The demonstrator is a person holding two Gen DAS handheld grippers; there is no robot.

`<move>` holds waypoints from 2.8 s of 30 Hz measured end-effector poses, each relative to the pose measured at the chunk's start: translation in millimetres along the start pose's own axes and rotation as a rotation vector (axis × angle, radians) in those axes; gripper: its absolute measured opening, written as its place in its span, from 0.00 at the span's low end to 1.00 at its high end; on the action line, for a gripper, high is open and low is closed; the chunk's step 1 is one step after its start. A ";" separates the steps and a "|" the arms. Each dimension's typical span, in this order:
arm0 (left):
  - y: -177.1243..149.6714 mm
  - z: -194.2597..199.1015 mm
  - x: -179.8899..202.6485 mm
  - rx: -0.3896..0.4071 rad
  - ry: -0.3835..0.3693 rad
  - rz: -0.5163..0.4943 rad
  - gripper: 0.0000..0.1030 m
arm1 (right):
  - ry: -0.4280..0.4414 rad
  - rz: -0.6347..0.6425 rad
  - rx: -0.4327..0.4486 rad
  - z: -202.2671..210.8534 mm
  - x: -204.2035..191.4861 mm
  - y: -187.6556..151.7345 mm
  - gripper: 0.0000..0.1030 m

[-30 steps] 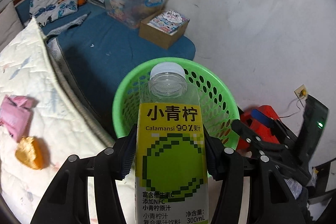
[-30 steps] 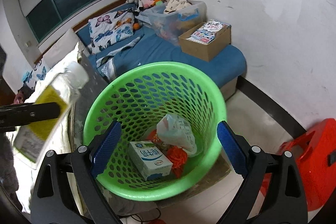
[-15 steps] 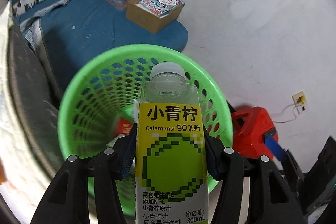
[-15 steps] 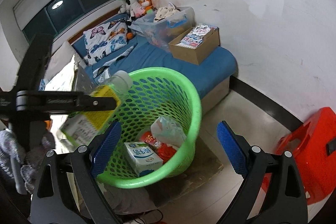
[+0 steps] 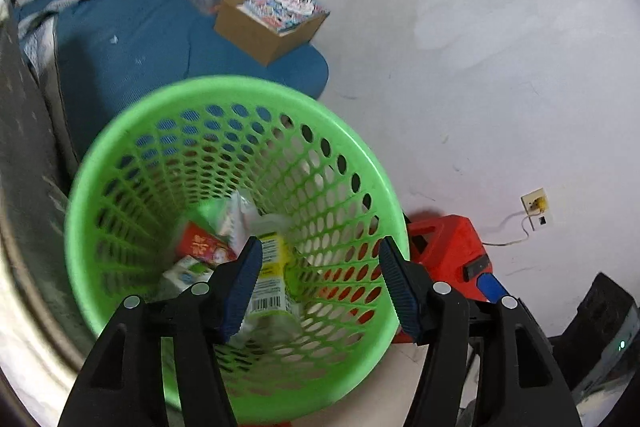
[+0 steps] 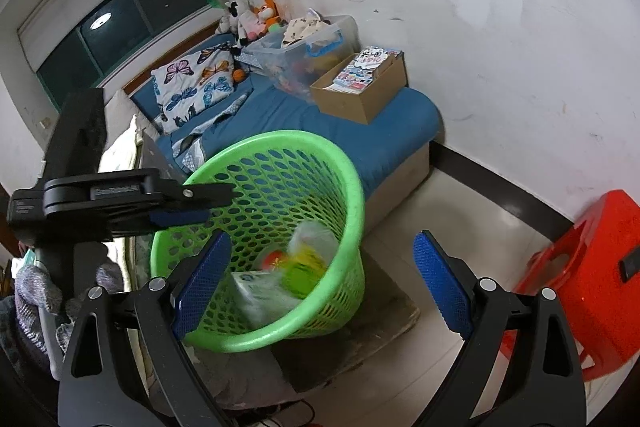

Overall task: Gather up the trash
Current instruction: 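Move both tools back over the mattress toward the remaining trash, then grasp the white paper cup with the left tool while the right grasps the orange peel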

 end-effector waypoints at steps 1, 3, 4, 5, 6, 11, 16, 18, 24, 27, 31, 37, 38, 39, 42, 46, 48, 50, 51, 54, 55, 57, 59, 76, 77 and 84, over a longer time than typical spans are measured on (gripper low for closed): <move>-0.1 7.3 0.4 0.009 0.000 -0.004 0.56 | 0.002 0.005 0.003 1.5 -3.0 0.2 0.89; -2.1 23.5 -2.8 0.036 0.012 -0.014 0.56 | 0.010 0.011 0.005 3.5 -8.5 0.2 0.89; -4.0 31.4 -5.1 0.048 0.020 -0.016 0.56 | 0.018 0.016 0.007 4.9 -13.0 0.6 0.89; -5.3 38.2 -7.5 0.056 0.029 -0.016 0.56 | 0.020 0.020 0.009 6.0 -16.4 0.7 0.89; -7.9 46.0 -10.9 0.064 0.037 -0.016 0.56 | 0.026 0.027 0.011 7.6 -21.5 0.2 0.89; -25.1 93.6 -33.9 0.127 0.085 -0.001 0.56 | 0.063 0.070 0.017 12.0 -48.6 2.7 0.89; -46.0 133.6 -59.4 0.182 0.128 0.033 0.56 | 0.113 0.120 0.014 12.6 -85.6 3.0 0.89; -53.4 148.3 -69.0 0.203 0.164 0.032 0.56 | 0.131 0.143 0.011 11.5 -100.0 2.8 0.89; -77.1 195.8 -102.4 0.266 0.253 0.058 0.61 | 0.182 0.210 -0.009 4.1 -146.4 -2.7 0.89; -93.2 223.6 -125.6 0.300 0.295 0.097 0.63 | 0.206 0.250 -0.028 -1.4 -170.6 -8.5 0.89; -114.6 255.7 -156.6 0.332 0.352 0.142 0.65 | 0.243 0.305 -0.050 -8.3 -202.8 -17.9 0.89; -141.6 291.8 -194.8 0.356 0.448 0.174 0.66 | 0.296 0.372 -0.082 -17.5 -249.0 -28.7 0.89; -146.8 299.6 -203.1 0.360 0.464 0.185 0.66 | 0.306 0.382 -0.088 -19.3 -256.6 -30.9 0.89; -151.1 305.3 -210.2 0.363 0.474 0.196 0.66 | 0.314 0.395 -0.093 -21.0 -264.6 -33.3 0.89; -161.8 319.8 -228.2 0.377 0.499 0.224 0.66 | 0.330 0.435 -0.107 -27.1 -285.4 -40.8 0.89; -177.2 336.7 -249.9 0.390 0.514 0.272 0.66 | 0.342 0.477 -0.134 -39.9 -310.9 -51.3 0.89; -184.8 342.8 -257.4 0.393 0.516 0.288 0.66 | 0.340 0.496 -0.142 -47.8 -322.6 -56.7 0.89; -191.8 347.2 -265.1 0.394 0.525 0.302 0.66 | 0.342 0.510 -0.158 -58.8 -335.1 -63.5 0.89; -194.9 349.7 -268.4 0.393 0.527 0.308 0.66 | 0.339 0.512 -0.166 -64.0 -339.2 -65.6 0.89; -201.6 354.3 -276.4 0.392 0.530 0.313 0.66 | 0.329 0.516 -0.191 -83.5 -352.0 -72.0 0.86; -202.9 355.6 -278.3 0.392 0.535 0.313 0.66 | 0.324 0.518 -0.198 -88.3 -354.7 -73.4 0.85; -203.3 357.4 -281.2 0.389 0.535 0.310 0.66 | 0.314 0.518 -0.221 -100.0 -360.5 -76.2 0.84; -202.6 359.9 -284.4 0.389 0.540 0.304 0.66 | 0.298 0.530 -0.229 -108.3 -365.5 -78.2 0.82; -160.4 347.8 -309.0 0.269 0.609 0.095 0.77 | 0.205 0.557 -0.259 -146.0 -379.2 -78.6 0.65; -157.0 347.5 -310.3 0.265 0.620 0.083 0.77 | 0.199 0.560 -0.257 -146.9 -379.9 -78.8 0.64; -133.1 336.1 -322.3 0.212 0.645 -0.006 0.81 | 0.167 0.597 -0.235 -146.8 -383.2 -81.2 0.57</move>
Point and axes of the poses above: each gripper's, at about its wrist camera, not at the fingertips, and z roughly against the way its jaws point, x to its right, y to its top, the point moved 6 cm from there along -z, roughly the way its jaws point
